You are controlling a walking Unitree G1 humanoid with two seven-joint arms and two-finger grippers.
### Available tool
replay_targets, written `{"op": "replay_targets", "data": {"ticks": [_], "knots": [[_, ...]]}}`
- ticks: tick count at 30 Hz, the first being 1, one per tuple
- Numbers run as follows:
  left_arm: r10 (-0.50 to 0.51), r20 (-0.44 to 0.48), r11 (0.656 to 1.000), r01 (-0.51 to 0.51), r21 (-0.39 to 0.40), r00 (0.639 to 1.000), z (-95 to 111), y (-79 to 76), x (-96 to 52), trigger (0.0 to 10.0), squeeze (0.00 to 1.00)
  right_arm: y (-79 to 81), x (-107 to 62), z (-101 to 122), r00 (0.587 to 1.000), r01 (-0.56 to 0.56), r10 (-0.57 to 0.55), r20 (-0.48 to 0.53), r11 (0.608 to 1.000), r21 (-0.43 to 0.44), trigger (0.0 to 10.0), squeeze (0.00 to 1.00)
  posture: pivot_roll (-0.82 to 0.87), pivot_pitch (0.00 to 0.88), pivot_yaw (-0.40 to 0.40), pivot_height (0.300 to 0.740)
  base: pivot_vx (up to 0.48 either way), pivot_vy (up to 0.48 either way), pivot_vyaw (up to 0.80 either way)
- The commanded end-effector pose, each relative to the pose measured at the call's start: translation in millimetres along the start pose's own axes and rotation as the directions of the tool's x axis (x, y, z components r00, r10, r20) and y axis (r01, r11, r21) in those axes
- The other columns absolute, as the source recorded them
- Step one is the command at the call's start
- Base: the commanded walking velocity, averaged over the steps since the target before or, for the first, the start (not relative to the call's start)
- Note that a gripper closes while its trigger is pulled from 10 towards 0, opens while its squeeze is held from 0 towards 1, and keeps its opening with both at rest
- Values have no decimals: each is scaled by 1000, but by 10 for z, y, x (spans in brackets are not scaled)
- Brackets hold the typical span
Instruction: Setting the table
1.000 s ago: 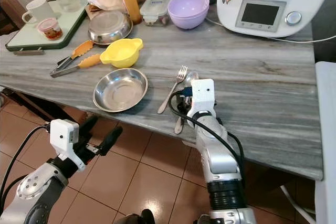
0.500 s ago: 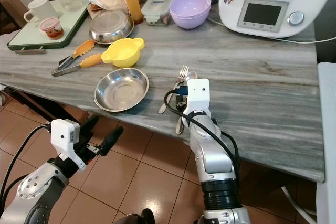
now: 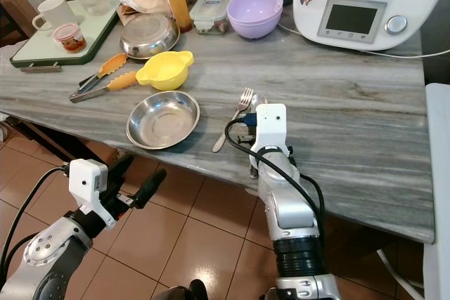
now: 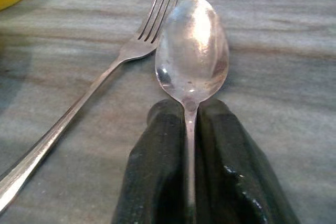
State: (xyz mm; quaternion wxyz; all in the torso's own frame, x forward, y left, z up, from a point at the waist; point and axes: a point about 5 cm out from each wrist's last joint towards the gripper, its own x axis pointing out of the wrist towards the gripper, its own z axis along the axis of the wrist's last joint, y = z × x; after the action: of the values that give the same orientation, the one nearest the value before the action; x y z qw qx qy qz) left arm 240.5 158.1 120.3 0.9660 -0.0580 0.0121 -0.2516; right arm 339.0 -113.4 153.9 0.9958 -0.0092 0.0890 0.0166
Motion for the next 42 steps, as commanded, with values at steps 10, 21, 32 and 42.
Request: {"op": "replay_targets", "data": {"ticks": [10,21,32,42], "knots": [[14,-19,1000,-14,16,1000,-4,48,-47,10000,0,34,94,-89,998,27,-25,-49,999,27,0,0,-107,187,179,740,0,0,0],[16,-22,1000,-16,19,1000,-2,52,-67,10000,0,239,116,-93,997,8,2,-71,990,144,0,0,-95,191,181,740,0,0,0],[17,-27,1000,-16,20,1000,0,50,-92,10000,0,355,146,-57,997,24,-7,-71,970,242,0,0,-86,196,186,740,0,0,0],[16,-27,1000,-15,20,1000,2,46,-87,10000,0,300,152,-30,998,64,-55,-42,966,249,7804,1000,-87,195,185,740,0,0,0]]}}
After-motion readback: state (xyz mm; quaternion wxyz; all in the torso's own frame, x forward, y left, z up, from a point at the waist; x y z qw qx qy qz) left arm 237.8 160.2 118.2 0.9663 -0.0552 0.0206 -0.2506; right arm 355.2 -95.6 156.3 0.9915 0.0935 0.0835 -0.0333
